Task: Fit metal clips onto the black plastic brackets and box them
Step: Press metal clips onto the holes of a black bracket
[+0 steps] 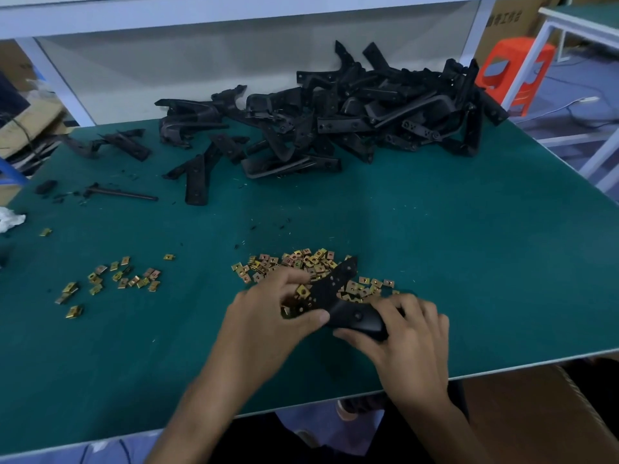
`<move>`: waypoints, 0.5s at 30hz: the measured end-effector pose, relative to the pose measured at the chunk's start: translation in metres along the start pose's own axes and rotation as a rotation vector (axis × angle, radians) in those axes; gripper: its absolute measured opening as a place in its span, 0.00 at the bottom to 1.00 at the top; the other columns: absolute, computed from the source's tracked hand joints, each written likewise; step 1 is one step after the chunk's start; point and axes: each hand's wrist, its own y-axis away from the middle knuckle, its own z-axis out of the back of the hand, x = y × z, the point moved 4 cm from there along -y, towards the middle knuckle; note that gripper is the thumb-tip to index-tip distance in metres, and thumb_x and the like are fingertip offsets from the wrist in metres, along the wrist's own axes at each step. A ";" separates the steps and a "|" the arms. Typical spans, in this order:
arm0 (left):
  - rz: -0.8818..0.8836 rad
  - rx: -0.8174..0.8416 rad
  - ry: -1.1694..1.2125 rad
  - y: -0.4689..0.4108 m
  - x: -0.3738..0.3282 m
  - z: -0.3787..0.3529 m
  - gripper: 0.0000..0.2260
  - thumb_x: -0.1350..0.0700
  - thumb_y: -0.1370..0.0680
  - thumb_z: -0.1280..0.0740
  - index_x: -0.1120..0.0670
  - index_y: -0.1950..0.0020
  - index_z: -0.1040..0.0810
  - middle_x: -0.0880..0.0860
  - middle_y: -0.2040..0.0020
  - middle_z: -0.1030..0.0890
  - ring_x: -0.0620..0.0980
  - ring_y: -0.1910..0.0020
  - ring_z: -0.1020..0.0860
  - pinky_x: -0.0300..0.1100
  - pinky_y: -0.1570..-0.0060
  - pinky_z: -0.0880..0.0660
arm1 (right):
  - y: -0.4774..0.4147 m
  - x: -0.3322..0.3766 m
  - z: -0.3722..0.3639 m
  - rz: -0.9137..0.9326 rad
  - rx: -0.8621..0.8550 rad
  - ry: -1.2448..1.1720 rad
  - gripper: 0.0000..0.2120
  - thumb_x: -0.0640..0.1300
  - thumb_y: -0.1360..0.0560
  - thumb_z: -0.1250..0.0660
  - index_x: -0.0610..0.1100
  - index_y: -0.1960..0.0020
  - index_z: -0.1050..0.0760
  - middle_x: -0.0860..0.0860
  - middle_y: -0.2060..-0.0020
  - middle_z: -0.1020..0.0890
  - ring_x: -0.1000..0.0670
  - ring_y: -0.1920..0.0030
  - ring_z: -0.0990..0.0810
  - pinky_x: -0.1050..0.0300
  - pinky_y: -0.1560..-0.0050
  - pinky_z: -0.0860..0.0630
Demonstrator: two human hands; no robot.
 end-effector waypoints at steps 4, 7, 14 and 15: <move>-0.032 -0.120 -0.114 0.004 -0.008 -0.007 0.16 0.43 0.27 0.26 0.37 0.42 0.24 0.37 0.44 0.18 0.35 0.41 0.24 0.40 0.48 0.31 | 0.001 -0.001 0.000 -0.006 -0.010 0.001 0.30 0.76 0.32 0.40 0.52 0.49 0.17 0.53 0.55 0.21 0.45 0.50 0.26 0.49 0.54 0.37; -0.053 -0.087 -0.173 0.002 -0.009 -0.011 0.14 0.43 0.24 0.29 0.39 0.40 0.24 0.37 0.43 0.17 0.39 0.39 0.22 0.43 0.45 0.29 | 0.000 -0.001 -0.001 -0.007 0.001 0.011 0.31 0.76 0.32 0.40 0.52 0.49 0.17 0.53 0.55 0.21 0.44 0.50 0.26 0.49 0.54 0.37; -0.052 -0.142 -0.086 0.001 -0.001 -0.008 0.14 0.41 0.26 0.27 0.38 0.45 0.26 0.31 0.54 0.21 0.30 0.50 0.25 0.27 0.55 0.33 | 0.001 -0.003 -0.002 -0.024 -0.002 -0.010 0.30 0.76 0.31 0.40 0.53 0.47 0.17 0.54 0.54 0.22 0.46 0.50 0.27 0.50 0.53 0.38; -0.078 -0.160 -0.103 0.000 -0.002 -0.009 0.11 0.42 0.26 0.26 0.40 0.47 0.25 0.33 0.53 0.20 0.33 0.50 0.24 0.29 0.55 0.31 | 0.001 -0.003 -0.001 -0.030 -0.008 -0.014 0.30 0.76 0.31 0.40 0.54 0.47 0.17 0.54 0.54 0.22 0.46 0.50 0.28 0.50 0.53 0.38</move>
